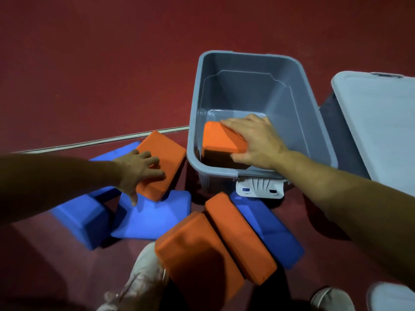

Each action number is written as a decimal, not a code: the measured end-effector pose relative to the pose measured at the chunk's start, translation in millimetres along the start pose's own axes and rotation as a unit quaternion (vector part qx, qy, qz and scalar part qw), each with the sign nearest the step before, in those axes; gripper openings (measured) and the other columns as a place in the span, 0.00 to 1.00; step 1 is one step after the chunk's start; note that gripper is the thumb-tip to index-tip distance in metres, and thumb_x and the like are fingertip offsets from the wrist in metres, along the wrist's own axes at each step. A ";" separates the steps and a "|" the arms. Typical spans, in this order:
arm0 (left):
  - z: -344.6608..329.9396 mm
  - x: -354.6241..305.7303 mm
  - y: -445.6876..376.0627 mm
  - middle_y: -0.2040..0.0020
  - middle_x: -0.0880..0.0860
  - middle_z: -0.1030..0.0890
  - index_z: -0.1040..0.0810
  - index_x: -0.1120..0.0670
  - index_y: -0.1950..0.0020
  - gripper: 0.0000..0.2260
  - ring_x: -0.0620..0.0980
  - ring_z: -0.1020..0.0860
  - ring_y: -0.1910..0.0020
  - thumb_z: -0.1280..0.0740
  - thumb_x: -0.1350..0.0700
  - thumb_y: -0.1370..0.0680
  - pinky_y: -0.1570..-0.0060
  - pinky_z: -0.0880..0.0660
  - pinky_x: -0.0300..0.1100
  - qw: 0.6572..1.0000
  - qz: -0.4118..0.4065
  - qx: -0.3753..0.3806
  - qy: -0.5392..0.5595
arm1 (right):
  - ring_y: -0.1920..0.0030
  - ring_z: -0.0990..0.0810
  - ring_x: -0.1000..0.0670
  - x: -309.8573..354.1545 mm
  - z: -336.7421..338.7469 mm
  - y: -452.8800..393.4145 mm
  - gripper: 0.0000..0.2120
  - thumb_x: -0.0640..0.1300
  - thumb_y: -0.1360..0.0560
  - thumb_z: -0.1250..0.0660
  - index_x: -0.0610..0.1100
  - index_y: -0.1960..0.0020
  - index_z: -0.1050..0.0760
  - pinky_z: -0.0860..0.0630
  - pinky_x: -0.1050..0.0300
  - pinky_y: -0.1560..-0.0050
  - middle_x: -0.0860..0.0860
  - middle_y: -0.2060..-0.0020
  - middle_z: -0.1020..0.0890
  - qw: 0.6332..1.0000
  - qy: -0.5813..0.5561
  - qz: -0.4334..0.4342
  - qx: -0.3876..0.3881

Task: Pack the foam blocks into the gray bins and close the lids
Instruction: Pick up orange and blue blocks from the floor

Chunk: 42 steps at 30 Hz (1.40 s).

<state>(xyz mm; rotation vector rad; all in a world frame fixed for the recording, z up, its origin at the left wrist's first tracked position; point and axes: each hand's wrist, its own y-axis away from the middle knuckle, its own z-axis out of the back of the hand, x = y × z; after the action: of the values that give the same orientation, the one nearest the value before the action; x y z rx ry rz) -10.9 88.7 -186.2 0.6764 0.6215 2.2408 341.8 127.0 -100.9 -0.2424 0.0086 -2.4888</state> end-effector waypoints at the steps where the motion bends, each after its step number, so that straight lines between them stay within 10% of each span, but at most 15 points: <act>1: -1.6 -0.7 -3.0 0.29 0.51 0.41 0.47 0.37 0.25 0.49 0.55 0.36 0.35 0.27 0.31 0.39 0.41 0.33 0.51 1.000 0.000 0.015 -0.008 | 0.40 0.28 0.45 -0.4 -2.6 -2.2 0.41 0.59 0.39 0.33 0.52 0.27 0.34 0.35 0.46 0.39 0.54 0.33 0.25 1.000 0.000 0.001 -0.004; 19: 14.0 29.2 -5.2 0.39 0.60 0.27 0.35 0.43 0.31 0.34 0.63 0.25 0.49 0.29 0.60 0.34 0.52 0.27 0.55 0.961 0.102 -0.216 0.139 | 0.38 0.27 0.43 -4.9 -18.9 -1.5 0.41 0.55 0.38 0.28 0.52 0.27 0.34 0.32 0.45 0.38 0.53 0.31 0.26 0.998 -0.018 -0.054 0.007; 25: 14.6 40.8 -8.0 0.35 0.63 0.27 0.36 0.47 0.26 0.36 0.67 0.27 0.42 0.34 0.43 0.33 0.40 0.29 0.61 0.944 0.185 -0.231 0.145 | 0.38 0.27 0.44 -7.4 -22.7 -4.1 0.41 0.55 0.37 0.26 0.52 0.26 0.35 0.32 0.45 0.37 0.54 0.31 0.26 0.998 -0.016 -0.054 -0.003; 42: 176.6 49.9 14.3 0.39 0.57 0.29 0.34 0.42 0.31 0.38 0.63 0.32 0.40 0.22 0.48 0.39 0.44 0.36 0.61 0.836 0.358 -0.396 0.125 | 0.37 0.27 0.43 -5.7 17.9 11.7 0.41 0.51 0.36 0.23 0.49 0.26 0.35 0.35 0.46 0.39 0.51 0.30 0.28 0.982 0.046 -0.132 -0.130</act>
<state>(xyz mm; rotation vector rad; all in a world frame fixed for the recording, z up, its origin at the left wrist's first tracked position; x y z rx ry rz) 61.3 157.2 -31.4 0.1733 -0.5803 2.9646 356.3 121.9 -85.0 -0.2494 0.3640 -2.7590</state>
